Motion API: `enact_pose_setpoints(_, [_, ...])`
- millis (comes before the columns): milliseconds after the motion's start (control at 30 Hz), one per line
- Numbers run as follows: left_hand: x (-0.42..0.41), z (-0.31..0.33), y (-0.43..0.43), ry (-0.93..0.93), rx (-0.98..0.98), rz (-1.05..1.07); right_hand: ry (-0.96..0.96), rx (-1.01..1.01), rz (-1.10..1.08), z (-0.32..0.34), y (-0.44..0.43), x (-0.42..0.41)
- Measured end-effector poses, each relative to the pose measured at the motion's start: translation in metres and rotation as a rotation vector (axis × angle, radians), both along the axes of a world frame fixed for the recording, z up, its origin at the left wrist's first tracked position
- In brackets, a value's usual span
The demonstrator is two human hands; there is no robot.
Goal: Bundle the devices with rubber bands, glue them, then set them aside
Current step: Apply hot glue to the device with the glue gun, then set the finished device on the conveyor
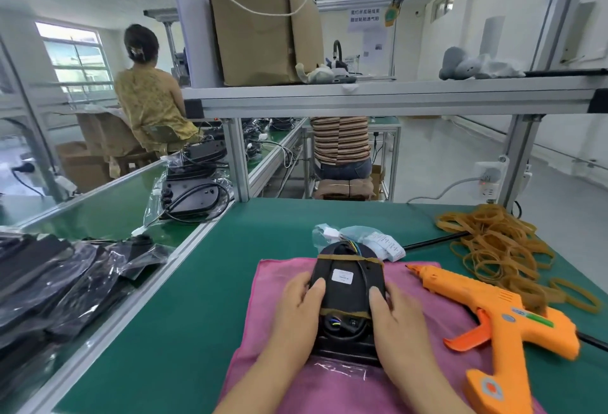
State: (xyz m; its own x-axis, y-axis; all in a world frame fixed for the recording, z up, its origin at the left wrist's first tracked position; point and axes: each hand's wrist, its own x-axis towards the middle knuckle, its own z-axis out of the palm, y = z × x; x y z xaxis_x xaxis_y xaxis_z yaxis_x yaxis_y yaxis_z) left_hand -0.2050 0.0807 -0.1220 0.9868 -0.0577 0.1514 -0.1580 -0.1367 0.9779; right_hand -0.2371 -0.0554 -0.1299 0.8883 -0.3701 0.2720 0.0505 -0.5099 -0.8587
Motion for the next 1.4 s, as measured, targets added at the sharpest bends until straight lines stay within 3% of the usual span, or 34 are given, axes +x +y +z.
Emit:
enact_pose_setpoints(167, [-0.009, 0.024, 0.004, -0.020, -0.179, 0.102, -0.047, 0.117, 0.062, 0.028, 0.007, 0.012])
enact_pose_setpoints(333, [-0.006, 0.044, 0.017, -0.042, -0.144, 0.178, -0.072, 0.183, 0.151, 0.047, 0.017, 0.019])
enact_pose_setpoints(600, [0.000, 0.075, 0.056, -0.047, -0.253, 0.288, -0.072, 0.203, 0.263, 0.082, 0.055, 0.045])
enact_pose_setpoints(900, [-0.011, 0.122, 0.155, -0.171, -0.407, 0.627, -0.101, 0.197, 0.566, 0.143, 0.163, 0.065])
enact_pose_setpoints(1133, [-0.040, 0.156, 0.248, -0.254, -0.382, 0.861, -0.090, 0.210, 0.916, 0.173, 0.260, 0.059])
enact_pose_setpoints(1400, [-0.060, 0.169, 0.341, -0.292, -0.343, 1.061, -0.026, 0.044, 1.096, 0.191, 0.370, 0.055])
